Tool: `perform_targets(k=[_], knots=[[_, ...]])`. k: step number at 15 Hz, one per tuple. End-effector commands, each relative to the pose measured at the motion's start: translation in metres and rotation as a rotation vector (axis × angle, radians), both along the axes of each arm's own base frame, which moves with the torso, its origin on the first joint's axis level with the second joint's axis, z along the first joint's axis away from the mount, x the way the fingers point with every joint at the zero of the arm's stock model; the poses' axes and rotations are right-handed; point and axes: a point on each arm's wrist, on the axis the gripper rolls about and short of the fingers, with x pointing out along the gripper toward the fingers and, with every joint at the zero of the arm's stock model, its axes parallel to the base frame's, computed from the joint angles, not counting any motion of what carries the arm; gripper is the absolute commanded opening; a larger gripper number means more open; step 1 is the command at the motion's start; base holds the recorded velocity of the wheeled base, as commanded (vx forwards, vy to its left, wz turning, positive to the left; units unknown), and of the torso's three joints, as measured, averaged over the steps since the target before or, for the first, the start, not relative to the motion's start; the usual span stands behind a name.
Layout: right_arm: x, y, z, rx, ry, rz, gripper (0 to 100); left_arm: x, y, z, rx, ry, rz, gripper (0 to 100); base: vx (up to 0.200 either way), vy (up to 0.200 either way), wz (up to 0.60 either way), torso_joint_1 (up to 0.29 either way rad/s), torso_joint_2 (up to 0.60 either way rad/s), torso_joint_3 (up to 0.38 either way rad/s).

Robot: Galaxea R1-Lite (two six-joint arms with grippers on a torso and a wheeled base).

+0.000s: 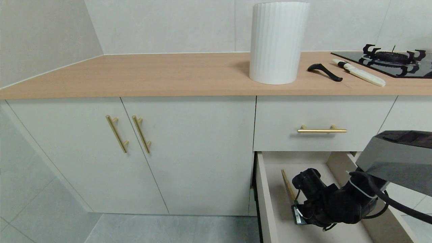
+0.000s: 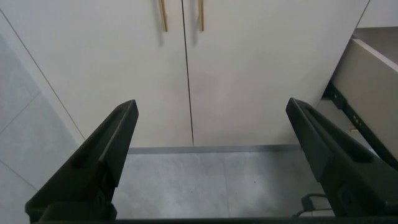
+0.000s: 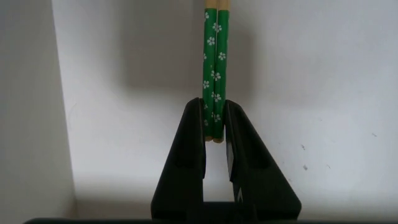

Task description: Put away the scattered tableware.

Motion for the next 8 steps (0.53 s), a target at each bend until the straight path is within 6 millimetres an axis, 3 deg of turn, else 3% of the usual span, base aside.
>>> perform_targets(k=[1, 3, 4, 8], knots=[[0.0002, 0.0, -0.0044, -0.005, 0.01, 0.0, 0, 0.0001, 0.0, 0.0002, 0.0, 0.0, 0.0, 100, 0.0, 0.0, 0.0, 0.0, 0.0, 0.0], [0.0007, 0.0002, -0.0046, -0.003, 0.006, 0.0, 0, 0.0001, 0.0, 0.0, 0.0, 0.002, 0.0, 100, 0.0, 0.0, 0.0, 0.0, 0.0, 0.0], [0.0008, 0.0003, -0.0046, -0.002, 0.005, 0.0, 100, 0.0001, 0.0, 0.0, 0.0, 0.002, 0.0, 100, 0.0, 0.0, 0.0, 0.0, 0.0, 0.0], [0.0007, 0.0003, -0.0027, 0.0, -0.001, 0.0, 100, 0.0001, 0.0, 0.0, 0.0, 0.002, 0.0, 100, 0.0, 0.0, 0.0, 0.0, 0.0, 0.0]])
